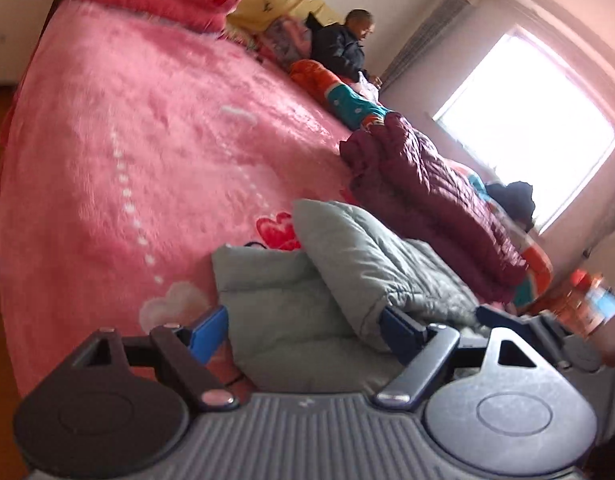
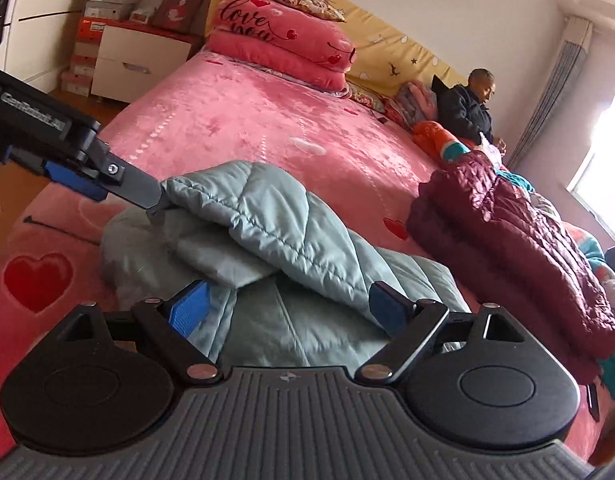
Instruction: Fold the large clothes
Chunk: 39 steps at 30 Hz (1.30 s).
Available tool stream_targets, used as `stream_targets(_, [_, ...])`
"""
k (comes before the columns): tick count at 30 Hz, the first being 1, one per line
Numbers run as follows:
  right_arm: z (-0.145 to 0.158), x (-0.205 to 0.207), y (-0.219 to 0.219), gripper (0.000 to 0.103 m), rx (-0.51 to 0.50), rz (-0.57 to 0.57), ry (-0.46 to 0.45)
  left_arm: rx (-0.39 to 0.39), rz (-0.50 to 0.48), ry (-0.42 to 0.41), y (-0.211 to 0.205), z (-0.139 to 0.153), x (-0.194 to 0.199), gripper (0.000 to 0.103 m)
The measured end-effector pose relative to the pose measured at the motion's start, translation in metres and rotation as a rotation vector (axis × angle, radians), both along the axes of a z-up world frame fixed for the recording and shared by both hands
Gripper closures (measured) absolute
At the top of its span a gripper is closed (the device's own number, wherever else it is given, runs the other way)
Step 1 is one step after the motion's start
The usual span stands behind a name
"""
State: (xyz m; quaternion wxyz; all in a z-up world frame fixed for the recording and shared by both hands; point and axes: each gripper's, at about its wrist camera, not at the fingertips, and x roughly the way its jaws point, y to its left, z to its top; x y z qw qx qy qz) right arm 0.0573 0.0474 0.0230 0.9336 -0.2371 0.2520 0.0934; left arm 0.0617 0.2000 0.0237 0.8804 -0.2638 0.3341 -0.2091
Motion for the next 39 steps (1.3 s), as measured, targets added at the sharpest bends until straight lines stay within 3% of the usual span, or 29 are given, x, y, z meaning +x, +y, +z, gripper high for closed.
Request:
stream_targets(3, [0.004, 0.016, 0.000, 0.000, -0.021, -0.023, 0.010, -0.027, 0.017, 0.001, 0.004, -0.001, 0.004, 0.020])
stream_targets(7, [-0.004, 0.043, -0.002, 0.000, -0.049, -0.012, 0.089, -0.058, 0.004, 0.027, 0.003, -0.005, 0.011, 0.020])
stream_targets(10, [-0.012, 0.056, -0.004, 0.004, -0.037, 0.016, 0.154, -0.039, -0.015, 0.062, -0.002, -0.009, 0.015, 0.020])
stream_targets(11, [-0.014, 0.058, -0.005, 0.009, -0.031, 0.020, 0.157, -0.035, -0.024, 0.071, -0.004, -0.010, 0.016, 0.020])
stream_targets(13, [-0.014, 0.059, -0.009, 0.049, -0.009, -0.009, 0.135, -0.026, -0.039, 0.083, -0.007, -0.012, 0.018, 0.020])
stream_targets(15, [-0.009, 0.057, -0.019, 0.071, 0.039, -0.068, 0.101, -0.010, -0.049, 0.095, -0.010, -0.014, 0.020, 0.019])
stream_targets(19, [0.005, 0.057, -0.051, 0.083, 0.203, -0.197, 0.054, 0.006, -0.063, 0.124, -0.017, -0.019, 0.022, 0.019])
stream_targets(28, [0.048, 0.040, -0.185, 0.083, 0.626, -0.532, -0.073, 0.036, -0.135, 0.131, -0.044, -0.022, 0.026, 0.007])
stream_targets(34, [0.052, 0.019, -0.314, 0.082, 0.850, -0.901, -0.179, 0.071, -0.199, 0.107, -0.071, -0.023, 0.029, 0.002])
stream_targets(36, [0.041, 0.009, -0.351, 0.073, 0.877, -1.011, -0.183, 0.074, -0.213, 0.103, -0.078, -0.024, 0.031, 0.002])
stream_targets(38, [0.029, 0.001, -0.370, 0.064, 0.810, -1.090, -0.171, 0.076, -0.225, 0.097, -0.086, -0.024, 0.034, 0.002])
stream_targets(39, [0.021, -0.004, -0.376, 0.052, 0.762, -1.122, -0.157, 0.082, -0.229, 0.094, -0.091, -0.025, 0.035, 0.002])
